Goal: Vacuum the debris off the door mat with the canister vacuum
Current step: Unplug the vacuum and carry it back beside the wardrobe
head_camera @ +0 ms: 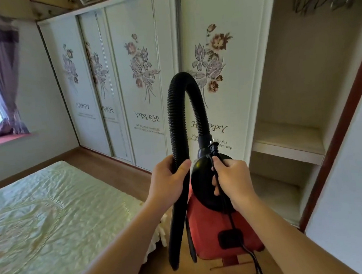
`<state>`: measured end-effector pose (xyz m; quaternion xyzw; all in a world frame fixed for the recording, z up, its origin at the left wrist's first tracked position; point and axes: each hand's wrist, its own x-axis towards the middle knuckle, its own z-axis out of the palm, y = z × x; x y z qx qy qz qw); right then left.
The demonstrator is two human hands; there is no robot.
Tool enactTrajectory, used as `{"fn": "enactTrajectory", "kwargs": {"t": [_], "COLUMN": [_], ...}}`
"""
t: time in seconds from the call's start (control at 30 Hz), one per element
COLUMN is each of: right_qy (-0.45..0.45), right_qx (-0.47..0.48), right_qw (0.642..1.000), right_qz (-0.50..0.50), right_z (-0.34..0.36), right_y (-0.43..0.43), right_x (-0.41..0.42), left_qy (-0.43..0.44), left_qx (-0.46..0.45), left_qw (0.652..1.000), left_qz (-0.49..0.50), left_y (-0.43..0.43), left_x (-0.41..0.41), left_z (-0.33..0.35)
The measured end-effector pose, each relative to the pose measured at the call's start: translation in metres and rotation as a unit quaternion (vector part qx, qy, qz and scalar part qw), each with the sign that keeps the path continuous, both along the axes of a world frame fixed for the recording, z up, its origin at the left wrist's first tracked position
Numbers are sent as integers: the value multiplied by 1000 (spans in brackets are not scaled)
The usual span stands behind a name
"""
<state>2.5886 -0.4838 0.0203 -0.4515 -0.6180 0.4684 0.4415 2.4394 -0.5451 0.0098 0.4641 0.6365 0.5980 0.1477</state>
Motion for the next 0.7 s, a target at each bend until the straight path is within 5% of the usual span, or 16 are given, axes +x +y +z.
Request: {"fn": "enactTrajectory", "kwargs": {"t": [0.7], "right_qy": [-20], "right_qx": [-12], "right_qw": [999], "right_qz": [-30], "right_z": [-22], "right_y": [185], "right_x": [-221], "left_qy": [-3], "left_qx": [-6], "left_qw": [1000], "left_qz": [-18], "left_y": [190], "left_x": [-222], "left_z": [-15]}}
